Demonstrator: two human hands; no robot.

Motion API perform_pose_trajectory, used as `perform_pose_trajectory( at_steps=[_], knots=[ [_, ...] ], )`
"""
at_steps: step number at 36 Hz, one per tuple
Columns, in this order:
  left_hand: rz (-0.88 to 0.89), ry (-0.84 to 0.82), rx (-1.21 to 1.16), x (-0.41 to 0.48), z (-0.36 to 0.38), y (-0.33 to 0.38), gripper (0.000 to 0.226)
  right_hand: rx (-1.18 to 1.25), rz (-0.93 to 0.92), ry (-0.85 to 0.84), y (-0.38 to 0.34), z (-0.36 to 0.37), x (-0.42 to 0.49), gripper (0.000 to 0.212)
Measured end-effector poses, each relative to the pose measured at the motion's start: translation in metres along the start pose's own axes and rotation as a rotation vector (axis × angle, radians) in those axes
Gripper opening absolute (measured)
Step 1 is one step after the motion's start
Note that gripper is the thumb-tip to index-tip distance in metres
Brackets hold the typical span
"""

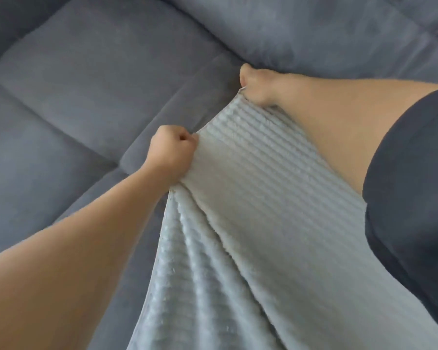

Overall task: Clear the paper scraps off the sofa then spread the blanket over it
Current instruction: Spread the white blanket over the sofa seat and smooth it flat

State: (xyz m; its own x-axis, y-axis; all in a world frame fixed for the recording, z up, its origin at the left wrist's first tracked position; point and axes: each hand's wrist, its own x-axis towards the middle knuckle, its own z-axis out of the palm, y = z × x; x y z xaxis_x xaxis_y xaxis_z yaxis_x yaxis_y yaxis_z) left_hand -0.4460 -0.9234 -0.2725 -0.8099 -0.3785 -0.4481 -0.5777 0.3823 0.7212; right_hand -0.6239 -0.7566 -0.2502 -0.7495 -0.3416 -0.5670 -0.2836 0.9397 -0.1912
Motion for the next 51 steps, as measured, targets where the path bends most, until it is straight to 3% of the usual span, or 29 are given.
perform_pose_trajectory(
  at_steps=[3, 6, 9, 14, 19, 22, 24, 27, 33, 38, 41, 44, 45, 47, 51],
  knots=[
    [0.005, -0.080, -0.127, 0.005, -0.006, -0.017, 0.034, -0.103, -0.064, 0.038, -0.006, -0.010, 0.004, 0.013],
    [0.039, -0.074, -0.128, 0.008, 0.003, -0.026, 0.035, -0.084, -0.035, 0.106, -0.005, -0.015, 0.007, 0.030],
    [0.078, -0.035, -0.082, 0.011, 0.009, -0.034, 0.036, -0.066, -0.041, 0.122, -0.004, -0.008, 0.013, 0.008],
    [0.097, -0.033, -0.065, 0.013, 0.011, -0.037, 0.036, 0.033, 0.026, 0.088, -0.005, 0.001, 0.008, 0.033],
    [0.107, -0.020, -0.060, 0.013, 0.012, -0.036, 0.036, 0.090, 0.006, 0.394, -0.011, -0.006, -0.003, 0.025],
    [0.102, -0.030, -0.066, 0.014, 0.012, -0.037, 0.036, -0.006, -0.008, 0.230, -0.012, 0.003, -0.011, 0.014],
    [0.102, -0.036, -0.069, 0.015, 0.013, -0.037, 0.037, -0.128, 0.013, 0.106, -0.007, 0.023, -0.013, 0.026],
    [0.107, -0.037, -0.076, 0.013, 0.011, -0.037, 0.036, -0.064, 0.009, 0.165, -0.001, 0.056, -0.014, 0.047],
    [0.044, -0.159, -0.189, -0.005, -0.009, -0.014, 0.030, -0.008, 0.044, 0.173, 0.006, 0.062, -0.001, 0.053],
    [-0.128, -0.311, -0.233, -0.057, -0.030, -0.045, 0.027, -0.087, 0.103, 0.094, -0.005, 0.051, -0.004, 0.056],
    [-0.113, -0.214, -0.297, -0.073, -0.033, -0.056, 0.026, -0.183, 0.121, 0.037, -0.027, 0.024, -0.014, 0.049],
    [-0.079, -0.128, -0.252, -0.069, -0.026, -0.052, 0.028, -0.179, -0.061, -0.003, -0.052, 0.004, -0.035, 0.026],
    [-0.085, -0.113, -0.262, -0.068, -0.024, -0.051, 0.027, -0.217, -0.121, -0.048, -0.059, 0.002, -0.043, 0.016],
    [-0.103, -0.094, -0.325, -0.064, -0.023, -0.054, 0.026, -0.337, -0.179, -0.190, -0.074, 0.007, -0.057, 0.018],
    [-0.153, -0.118, -0.498, -0.061, -0.028, -0.060, 0.022, -0.286, -0.254, -0.393, -0.090, 0.022, -0.064, 0.003]
  ],
)
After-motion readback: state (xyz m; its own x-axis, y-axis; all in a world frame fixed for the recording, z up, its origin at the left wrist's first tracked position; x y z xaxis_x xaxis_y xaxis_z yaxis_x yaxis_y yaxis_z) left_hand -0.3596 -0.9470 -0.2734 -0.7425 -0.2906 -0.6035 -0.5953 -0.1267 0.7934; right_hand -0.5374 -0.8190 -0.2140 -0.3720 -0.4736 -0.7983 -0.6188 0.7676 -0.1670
